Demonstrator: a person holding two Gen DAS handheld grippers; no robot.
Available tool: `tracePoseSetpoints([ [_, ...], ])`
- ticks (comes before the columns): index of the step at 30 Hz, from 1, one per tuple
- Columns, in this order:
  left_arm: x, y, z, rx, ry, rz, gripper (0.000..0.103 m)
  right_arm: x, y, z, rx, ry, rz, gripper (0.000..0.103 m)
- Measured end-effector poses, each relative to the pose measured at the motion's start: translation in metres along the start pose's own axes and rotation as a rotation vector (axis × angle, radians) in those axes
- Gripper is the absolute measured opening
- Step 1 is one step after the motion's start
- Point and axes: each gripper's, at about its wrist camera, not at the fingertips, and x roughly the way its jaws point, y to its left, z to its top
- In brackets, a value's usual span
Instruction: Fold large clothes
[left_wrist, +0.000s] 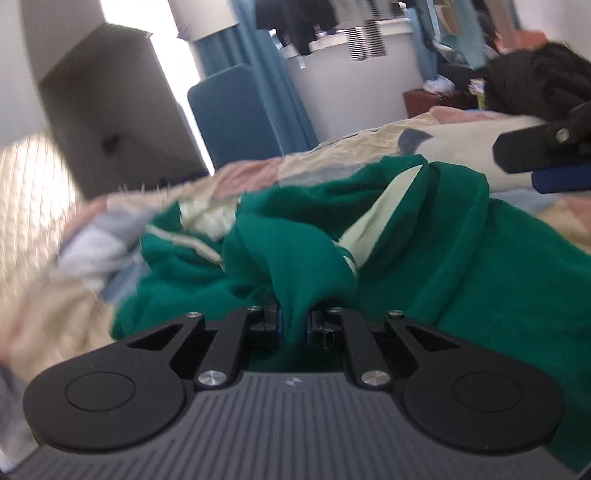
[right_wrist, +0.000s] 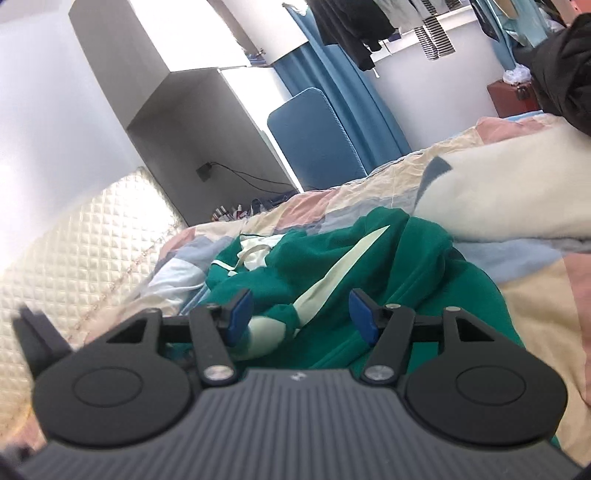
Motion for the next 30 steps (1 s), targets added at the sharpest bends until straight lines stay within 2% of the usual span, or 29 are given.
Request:
tracePoseSetpoints([
  [3, -0.005, 0.012, -0.009, -0.124, 0.03, -0.051, 0.015, 0.001, 0.003, -0.005, -0.028, 0.002, 0.02, 0.061],
  [5, -0.014, 0.024, -0.011, -0.225, 0.042, -0.079, 0.026, 0.005, 0.004, -0.006, -0.026, 0.004, 0.03, 0.061],
  [6, -0.017, 0.032, -0.014, -0.279, 0.051, -0.105, 0.04, 0.006, 0.005, -0.008, -0.024, 0.006, 0.037, 0.061],
  [7, -0.023, 0.043, -0.018, -0.34, 0.061, -0.147, 0.059, 0.008, 0.006, -0.008, -0.027, 0.01, 0.041, 0.061],
  [9, -0.039, 0.058, -0.025, -0.422, 0.045, -0.204, 0.067, 0.013, 0.01, -0.01, -0.039, 0.018, 0.044, 0.061],
  [12, -0.061, 0.082, -0.04, -0.494, 0.006, -0.226, 0.069, 0.019, 0.02, -0.013, -0.065, 0.039, 0.062, 0.061],
  [15, -0.065, 0.11, -0.053, -0.616, 0.0, -0.218, 0.069, 0.02, 0.033, -0.015, -0.09, 0.048, 0.08, 0.061],
  [17, -0.062, 0.124, -0.06, -0.687, 0.008, -0.207, 0.069, 0.023, 0.043, -0.015, -0.108, 0.048, 0.083, 0.061],
  [20, -0.052, 0.145, -0.078, -0.807, 0.035, -0.243, 0.069, 0.03, 0.058, -0.016, -0.148, 0.049, 0.076, 0.061],
  [26, -0.017, 0.176, -0.111, -0.976, 0.081, -0.312, 0.069, 0.06, 0.078, -0.02, -0.18, 0.103, 0.052, 0.061],
  [30, 0.014, 0.192, -0.133, -1.083, 0.095, -0.383, 0.07, 0.091, 0.087, -0.019, -0.19, 0.112, 0.023, 0.082],
])
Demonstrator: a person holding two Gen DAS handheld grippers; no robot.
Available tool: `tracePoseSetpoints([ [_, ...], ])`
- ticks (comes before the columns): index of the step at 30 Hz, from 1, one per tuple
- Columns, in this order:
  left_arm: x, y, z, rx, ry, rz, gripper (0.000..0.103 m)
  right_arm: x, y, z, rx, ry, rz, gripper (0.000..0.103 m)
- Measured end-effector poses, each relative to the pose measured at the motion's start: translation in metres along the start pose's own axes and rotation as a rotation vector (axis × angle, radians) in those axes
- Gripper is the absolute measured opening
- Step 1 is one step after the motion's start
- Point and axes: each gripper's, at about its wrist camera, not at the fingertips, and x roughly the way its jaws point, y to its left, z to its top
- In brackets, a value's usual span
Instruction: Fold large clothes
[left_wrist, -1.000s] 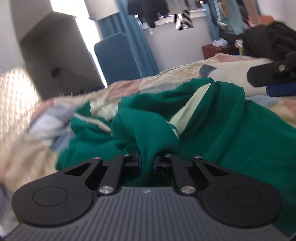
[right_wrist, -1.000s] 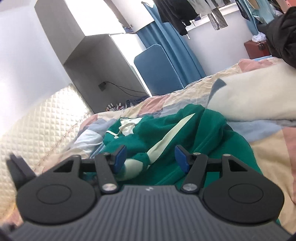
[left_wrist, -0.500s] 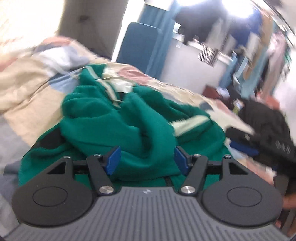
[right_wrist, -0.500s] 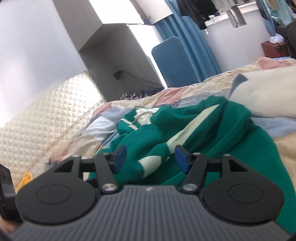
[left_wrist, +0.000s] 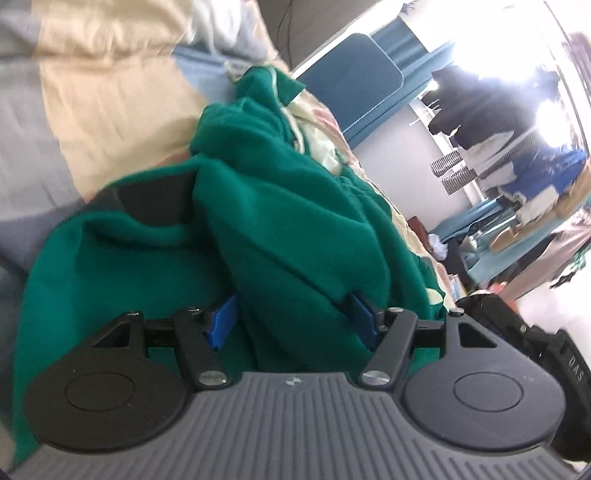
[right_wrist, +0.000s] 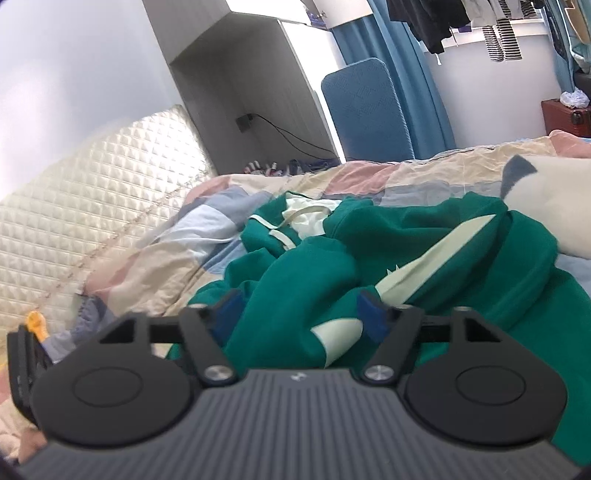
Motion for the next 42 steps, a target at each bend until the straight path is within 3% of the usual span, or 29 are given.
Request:
tracePoseSetpoints([
  [10, 0.044, 0.033, 0.017, -0.087, -0.083, -0.07, 0.069, 0.086, 0.014, -0.018, -0.09, 0.086, -0.083, 0.078],
  [13, 0.047, 0.032, 0.02, -0.093, -0.086, -0.065, 0.061, 0.09, 0.013, -0.026, -0.151, 0.106, -0.107, 0.057],
  [15, 0.047, 0.029, 0.021, -0.074, -0.095, -0.054, 0.048, 0.086, 0.01, -0.027, -0.166, 0.109, -0.131, 0.023],
  [18, 0.041, 0.025, 0.023, -0.082, -0.112, -0.086, 0.021, 0.07, 0.005, -0.029, -0.186, 0.07, -0.15, 0.014],
  [21, 0.03, 0.012, 0.027, -0.037, -0.147, -0.092, 0.012, 0.046, 0.006, -0.031, -0.17, -0.008, -0.189, 0.011],
  [24, 0.014, 0.008, 0.032, -0.046, -0.202, -0.134, 0.011, 0.015, 0.007, -0.04, -0.08, -0.118, -0.234, 0.011],
  [27, -0.005, 0.01, 0.036, -0.074, -0.248, -0.109, 0.01, -0.005, 0.008, -0.059, -0.021, -0.129, -0.307, 0.011],
  [29, -0.017, 0.02, 0.039, -0.109, -0.292, -0.063, 0.01, -0.013, 0.001, -0.07, 0.024, -0.098, -0.338, 0.011],
  [32, -0.021, 0.041, 0.044, -0.188, -0.274, -0.044, 0.011, -0.011, -0.017, -0.082, 0.11, 0.059, -0.329, 0.011],
  [36, -0.019, 0.057, 0.042, -0.249, -0.243, -0.036, 0.012, -0.014, -0.019, -0.076, 0.103, 0.047, -0.294, 0.013],
  [38, -0.019, 0.058, 0.041, -0.251, -0.231, -0.031, 0.013, -0.015, -0.017, -0.07, 0.096, 0.034, -0.227, 0.013],
  [41, -0.02, 0.056, 0.042, -0.239, -0.225, -0.015, 0.025, -0.017, -0.015, -0.06, 0.076, 0.017, -0.185, 0.015],
  [42, -0.02, 0.058, 0.04, -0.247, -0.217, -0.012, 0.036, -0.018, -0.014, -0.057, 0.069, 0.019, -0.172, 0.018],
])
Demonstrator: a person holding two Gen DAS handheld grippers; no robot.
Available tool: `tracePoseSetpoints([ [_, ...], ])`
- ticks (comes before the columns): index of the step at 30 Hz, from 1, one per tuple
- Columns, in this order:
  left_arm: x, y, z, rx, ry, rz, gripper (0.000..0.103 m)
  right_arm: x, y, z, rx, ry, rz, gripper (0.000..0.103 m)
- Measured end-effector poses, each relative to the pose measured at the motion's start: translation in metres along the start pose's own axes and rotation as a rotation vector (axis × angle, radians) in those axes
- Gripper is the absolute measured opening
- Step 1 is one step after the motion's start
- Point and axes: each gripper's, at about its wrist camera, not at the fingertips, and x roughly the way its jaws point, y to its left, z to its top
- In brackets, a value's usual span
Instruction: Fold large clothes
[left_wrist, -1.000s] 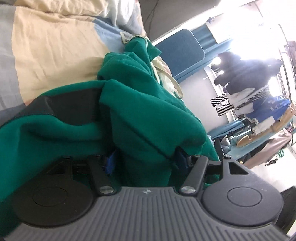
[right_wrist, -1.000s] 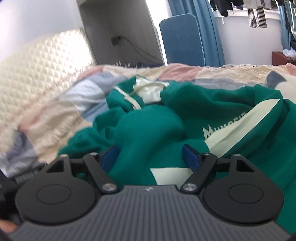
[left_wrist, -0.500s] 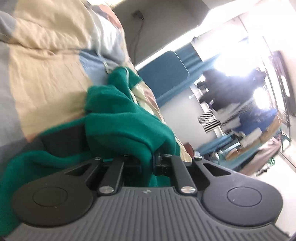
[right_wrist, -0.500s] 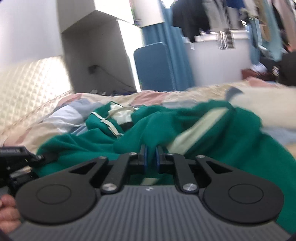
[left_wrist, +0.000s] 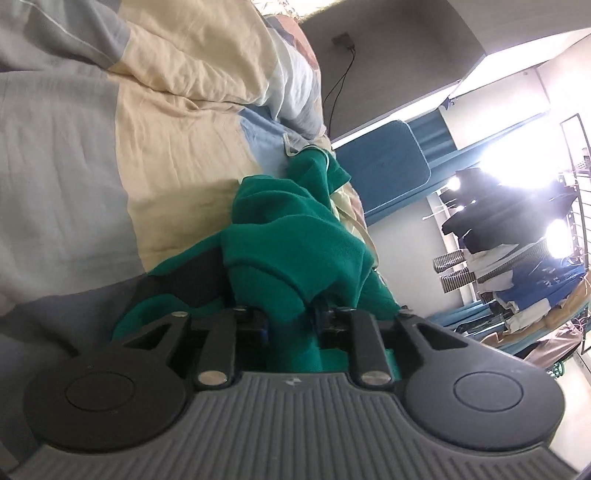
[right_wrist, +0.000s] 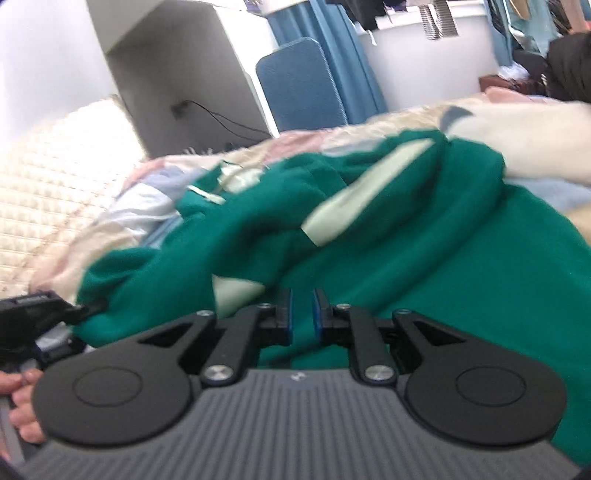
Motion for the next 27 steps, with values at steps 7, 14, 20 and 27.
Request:
tracePoseSetpoints([
  [7, -0.004, 0.012, 0.002, -0.12, 0.031, -0.024, 0.053, 0.03, 0.027, 0.042, -0.02, 0.027, 0.0, 0.066],
  [14, -0.007, 0.018, 0.005, -0.161, 0.049, -0.018, 0.054, 0.115, 0.05, 0.108, 0.026, 0.091, -0.128, 0.081],
  [20, -0.005, 0.028, 0.005, -0.183, 0.073, -0.016, 0.054, 0.19, 0.041, 0.125, 0.062, 0.21, -0.3, 0.08],
  [27, 0.001, 0.029, 0.005, -0.164, 0.088, -0.025, 0.054, 0.197, 0.044, 0.129, 0.067, 0.266, -0.283, 0.027],
])
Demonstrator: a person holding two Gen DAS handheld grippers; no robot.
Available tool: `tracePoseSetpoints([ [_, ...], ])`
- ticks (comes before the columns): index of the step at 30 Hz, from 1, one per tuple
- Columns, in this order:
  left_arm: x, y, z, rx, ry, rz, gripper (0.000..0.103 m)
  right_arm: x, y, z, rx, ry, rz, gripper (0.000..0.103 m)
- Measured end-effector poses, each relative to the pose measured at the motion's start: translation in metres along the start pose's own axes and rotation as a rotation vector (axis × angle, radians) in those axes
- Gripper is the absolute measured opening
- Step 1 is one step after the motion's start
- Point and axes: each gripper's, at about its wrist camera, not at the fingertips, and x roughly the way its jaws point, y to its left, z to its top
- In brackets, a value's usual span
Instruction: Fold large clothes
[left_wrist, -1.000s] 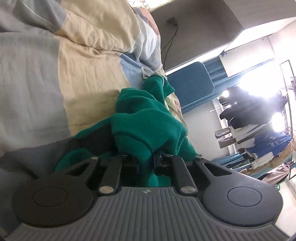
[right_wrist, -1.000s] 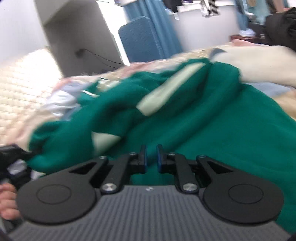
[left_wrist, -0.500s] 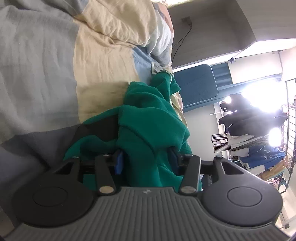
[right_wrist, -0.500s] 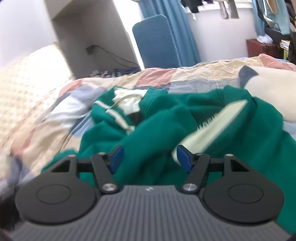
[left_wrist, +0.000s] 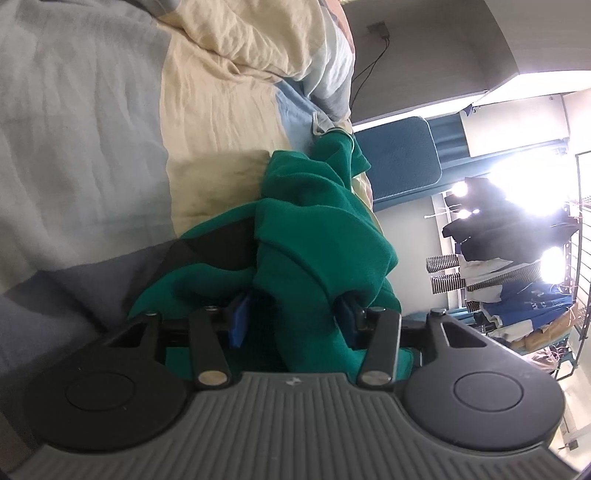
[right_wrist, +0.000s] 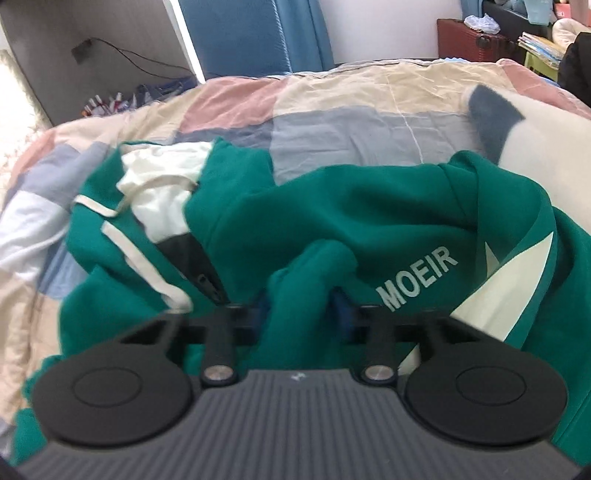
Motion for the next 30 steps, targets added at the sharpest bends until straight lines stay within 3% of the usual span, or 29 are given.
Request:
tracePoseSetpoints([
  [4, 0.008, 0.001, 0.004, -0.015, 0.049, -0.023, 0.054, -0.062, 0.021, 0.004, -0.101, -0.131, 0.168, 0.023],
  [9, 0.019, 0.007, 0.001, -0.109, 0.1, -0.106, 0.053, -0.168, 0.011, -0.007, -0.175, -0.406, 0.474, 0.023],
  [13, 0.023, 0.002, -0.008, -0.092, 0.102, -0.119, 0.051, -0.212, -0.026, -0.03, -0.172, -0.509, 0.474, 0.023],
  [16, 0.024, -0.003, -0.011, -0.054, 0.092, -0.105, 0.034, -0.213, -0.068, -0.061, -0.096, -0.48, 0.419, 0.023],
  [19, 0.026, -0.004, -0.012, -0.037, 0.079, -0.094, 0.02, -0.198, -0.11, -0.097, -0.028, -0.395, 0.348, 0.023],
  [26, 0.023, -0.014, -0.013, 0.013, 0.072, -0.113, 0.014, -0.168, -0.168, -0.165, 0.076, -0.162, 0.222, 0.026],
  [30, 0.019, -0.02, -0.013, 0.06, 0.048, -0.096, 0.013, -0.164, -0.173, -0.178, 0.094, -0.088, 0.233, 0.031],
])
